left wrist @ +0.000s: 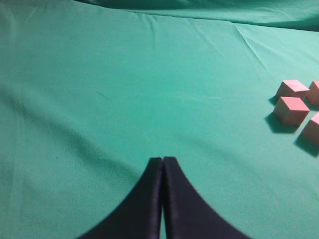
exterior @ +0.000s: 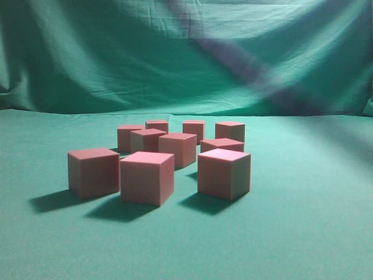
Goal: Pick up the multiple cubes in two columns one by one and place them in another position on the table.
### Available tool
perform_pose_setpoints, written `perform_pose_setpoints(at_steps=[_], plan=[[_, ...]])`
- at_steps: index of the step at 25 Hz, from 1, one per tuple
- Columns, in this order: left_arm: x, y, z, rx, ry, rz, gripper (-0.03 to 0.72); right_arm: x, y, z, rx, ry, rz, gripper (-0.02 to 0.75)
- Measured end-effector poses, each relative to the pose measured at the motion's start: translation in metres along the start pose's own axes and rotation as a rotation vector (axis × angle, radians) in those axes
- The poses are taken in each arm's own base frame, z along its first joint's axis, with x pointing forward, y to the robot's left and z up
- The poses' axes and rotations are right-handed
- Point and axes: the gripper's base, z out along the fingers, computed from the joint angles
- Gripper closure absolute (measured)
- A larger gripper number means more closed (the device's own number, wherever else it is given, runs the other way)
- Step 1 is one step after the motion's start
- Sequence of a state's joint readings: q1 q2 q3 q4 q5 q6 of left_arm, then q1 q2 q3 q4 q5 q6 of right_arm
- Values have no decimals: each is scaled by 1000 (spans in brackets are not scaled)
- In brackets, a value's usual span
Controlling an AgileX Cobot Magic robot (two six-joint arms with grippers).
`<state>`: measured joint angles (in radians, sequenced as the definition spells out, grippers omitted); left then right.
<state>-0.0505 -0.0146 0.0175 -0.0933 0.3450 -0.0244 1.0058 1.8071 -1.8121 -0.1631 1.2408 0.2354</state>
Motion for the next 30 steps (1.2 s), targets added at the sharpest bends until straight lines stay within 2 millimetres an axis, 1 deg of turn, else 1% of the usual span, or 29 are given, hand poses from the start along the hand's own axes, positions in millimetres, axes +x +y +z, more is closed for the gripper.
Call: perform_pose_setpoints(at_steps=[2,4,6,8,9,11,14,16,19,22,25,30], plan=[[0,0,0,0,0,0,688,3,-7,-27,10,-62,18,266],[0,0,0,0,0,0,688,10,-15,-55,29,-124,36,349],[0,0,0,0,0,0,688,21,-24,-77,57,-165,55,484],[0,0,0,0,0,0,688,37,-34,-98,87,-204,77,619],[0,0,0,0,0,0,688,45,-38,-104,101,-210,90,668],[0,0,0,0,0,0,688,64,-46,-120,121,-239,125,738],[0,0,0,0,0,0,688,96,-58,-136,146,-263,172,738],[0,0,0,0,0,0,688,121,-64,-141,149,-266,201,738],[0,0,0,0,0,0,688,160,-73,-152,130,-333,223,738],[0,0,0,0,0,0,688,194,-80,-157,115,-381,232,738],[0,0,0,0,0,0,688,224,-86,-160,106,-419,239,738],[0,0,0,0,0,0,688,267,-92,-160,67,-543,241,738]])
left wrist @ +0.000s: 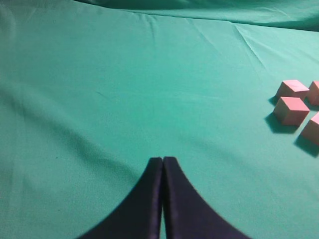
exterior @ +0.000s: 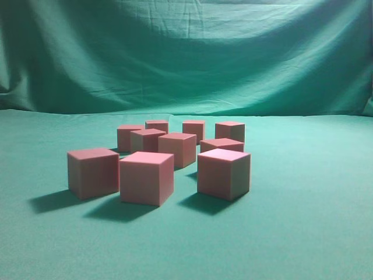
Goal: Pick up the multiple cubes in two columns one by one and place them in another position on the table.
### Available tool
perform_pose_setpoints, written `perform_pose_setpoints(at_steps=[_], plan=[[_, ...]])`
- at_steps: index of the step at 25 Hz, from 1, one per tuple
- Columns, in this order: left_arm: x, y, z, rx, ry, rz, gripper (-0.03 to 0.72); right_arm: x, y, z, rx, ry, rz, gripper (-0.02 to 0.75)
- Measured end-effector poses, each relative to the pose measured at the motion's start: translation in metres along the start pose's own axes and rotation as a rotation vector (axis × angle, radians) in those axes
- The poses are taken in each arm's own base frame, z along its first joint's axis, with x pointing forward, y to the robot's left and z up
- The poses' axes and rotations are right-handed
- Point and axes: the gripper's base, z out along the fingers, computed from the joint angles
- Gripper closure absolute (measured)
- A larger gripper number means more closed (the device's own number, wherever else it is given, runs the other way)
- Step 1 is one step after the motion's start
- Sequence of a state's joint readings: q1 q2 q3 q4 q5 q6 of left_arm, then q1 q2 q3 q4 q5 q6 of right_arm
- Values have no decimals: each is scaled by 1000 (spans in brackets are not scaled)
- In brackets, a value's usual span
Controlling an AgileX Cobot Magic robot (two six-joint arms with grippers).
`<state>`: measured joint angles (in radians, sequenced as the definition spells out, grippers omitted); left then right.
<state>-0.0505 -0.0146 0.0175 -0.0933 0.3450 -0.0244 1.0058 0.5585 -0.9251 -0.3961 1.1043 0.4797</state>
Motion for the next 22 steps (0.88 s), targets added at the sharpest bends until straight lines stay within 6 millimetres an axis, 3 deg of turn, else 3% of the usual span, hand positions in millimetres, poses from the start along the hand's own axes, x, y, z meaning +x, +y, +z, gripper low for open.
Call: perform_pose_setpoints(at_steps=[5,12,16,22], plan=[[0,0,0,0,0,0,688,32,-14,-13,-31,-76,22,738],[0,0,0,0,0,0,688,65,-12,-7,-122,-35,57,738],[0,0,0,0,0,0,688,72,-12,-5,-120,18,63,738],[0,0,0,0,0,0,688,67,-14,-4,-100,-37,47,738]])
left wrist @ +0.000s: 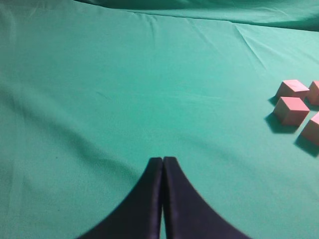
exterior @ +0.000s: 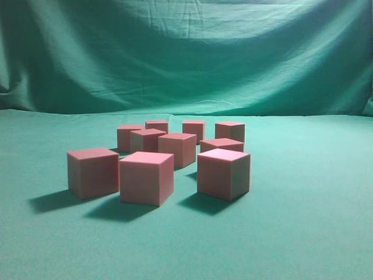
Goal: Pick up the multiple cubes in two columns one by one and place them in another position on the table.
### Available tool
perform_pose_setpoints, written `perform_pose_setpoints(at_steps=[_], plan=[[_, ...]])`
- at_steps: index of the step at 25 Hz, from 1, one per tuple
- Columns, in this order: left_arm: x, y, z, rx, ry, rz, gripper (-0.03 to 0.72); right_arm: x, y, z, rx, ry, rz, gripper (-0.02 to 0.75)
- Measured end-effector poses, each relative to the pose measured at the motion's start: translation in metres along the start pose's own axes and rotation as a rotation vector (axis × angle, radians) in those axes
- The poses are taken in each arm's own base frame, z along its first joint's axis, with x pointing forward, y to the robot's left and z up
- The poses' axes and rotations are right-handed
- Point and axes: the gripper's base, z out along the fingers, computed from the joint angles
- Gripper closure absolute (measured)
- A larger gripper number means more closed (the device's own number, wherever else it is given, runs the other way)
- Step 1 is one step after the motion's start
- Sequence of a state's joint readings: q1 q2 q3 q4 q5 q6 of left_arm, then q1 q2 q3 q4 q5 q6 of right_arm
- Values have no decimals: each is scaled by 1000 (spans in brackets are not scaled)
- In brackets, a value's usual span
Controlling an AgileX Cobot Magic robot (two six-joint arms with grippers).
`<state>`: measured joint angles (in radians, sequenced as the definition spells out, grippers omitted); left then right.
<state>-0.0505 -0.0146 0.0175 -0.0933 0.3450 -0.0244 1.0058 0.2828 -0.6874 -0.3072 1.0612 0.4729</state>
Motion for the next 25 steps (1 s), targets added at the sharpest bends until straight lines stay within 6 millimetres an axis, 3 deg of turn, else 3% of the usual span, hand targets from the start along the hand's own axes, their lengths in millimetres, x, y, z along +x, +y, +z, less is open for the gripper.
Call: perform_pose_setpoints(at_steps=[5,9,16,25], plan=[[0,0,0,0,0,0,688,1,-5,5,66,-90,-38,738],[0,0,0,0,0,0,688,13,-10,21,175,-193,-28,738],[0,0,0,0,0,0,688,50,-20,55,323,-359,-7,738],[0,0,0,0,0,0,688,103,-37,81,511,-401,89,738]])
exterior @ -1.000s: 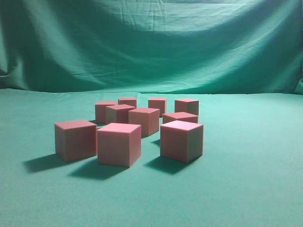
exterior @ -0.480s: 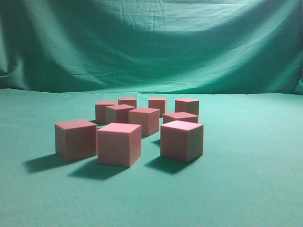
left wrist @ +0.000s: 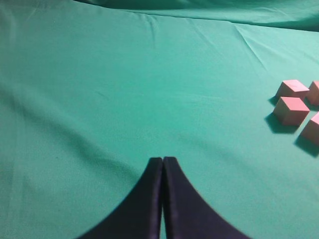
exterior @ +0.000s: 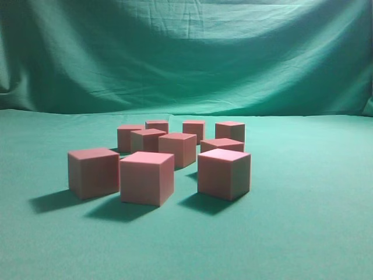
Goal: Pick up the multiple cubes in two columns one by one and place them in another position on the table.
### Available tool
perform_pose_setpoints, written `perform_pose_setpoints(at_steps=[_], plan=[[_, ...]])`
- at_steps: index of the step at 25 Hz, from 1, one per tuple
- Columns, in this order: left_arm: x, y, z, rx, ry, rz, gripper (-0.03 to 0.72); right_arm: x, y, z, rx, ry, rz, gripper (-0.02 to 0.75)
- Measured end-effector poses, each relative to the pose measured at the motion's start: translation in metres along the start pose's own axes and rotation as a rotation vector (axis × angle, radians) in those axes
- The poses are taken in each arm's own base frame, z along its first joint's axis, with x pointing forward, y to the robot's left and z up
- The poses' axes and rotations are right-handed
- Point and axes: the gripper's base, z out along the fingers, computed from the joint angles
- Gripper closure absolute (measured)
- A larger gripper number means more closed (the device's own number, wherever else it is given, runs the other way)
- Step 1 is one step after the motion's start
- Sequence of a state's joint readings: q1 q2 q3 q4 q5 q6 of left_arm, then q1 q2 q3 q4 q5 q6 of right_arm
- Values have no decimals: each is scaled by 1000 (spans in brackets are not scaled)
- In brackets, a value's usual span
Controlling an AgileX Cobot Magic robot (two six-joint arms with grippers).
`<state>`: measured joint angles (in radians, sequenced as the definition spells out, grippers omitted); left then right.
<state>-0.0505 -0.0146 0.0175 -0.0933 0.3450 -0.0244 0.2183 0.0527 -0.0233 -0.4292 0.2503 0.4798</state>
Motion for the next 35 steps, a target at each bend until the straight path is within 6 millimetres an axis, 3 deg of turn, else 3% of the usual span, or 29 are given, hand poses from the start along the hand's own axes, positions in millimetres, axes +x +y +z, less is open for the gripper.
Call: perform_pose_setpoints(at_steps=[3,13,35], plan=[[0,0,0,0,0,0,688,14,-4,1,64,15,29,738],[0,0,0,0,0,0,688,24,-15,-4,221,88,70,738],[0,0,0,0,0,0,688,26,-14,-4,217,112,57,738]])
